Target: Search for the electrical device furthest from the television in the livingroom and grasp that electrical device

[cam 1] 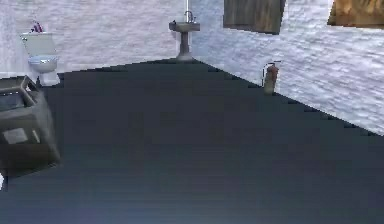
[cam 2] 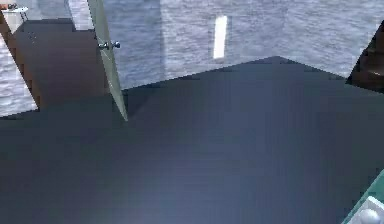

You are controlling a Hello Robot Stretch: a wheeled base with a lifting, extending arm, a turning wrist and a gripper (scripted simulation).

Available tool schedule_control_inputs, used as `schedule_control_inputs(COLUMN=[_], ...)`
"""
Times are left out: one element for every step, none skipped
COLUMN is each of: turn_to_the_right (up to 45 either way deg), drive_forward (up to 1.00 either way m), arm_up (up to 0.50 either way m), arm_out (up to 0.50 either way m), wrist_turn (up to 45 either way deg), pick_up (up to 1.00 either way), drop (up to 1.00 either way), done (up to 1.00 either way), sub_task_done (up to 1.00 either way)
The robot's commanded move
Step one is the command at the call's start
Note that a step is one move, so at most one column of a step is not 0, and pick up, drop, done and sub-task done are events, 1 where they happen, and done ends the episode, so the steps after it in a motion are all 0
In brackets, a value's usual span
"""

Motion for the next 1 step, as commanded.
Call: schedule_control_inputs(turn_to_the_right=[45.0], drive_forward=[0.00], arm_up=[0.00], arm_out=[0.00], wrist_turn=[0.0], pick_up=[0.00], drop=[0.00], done=[0.00], sub_task_done=[0.00])
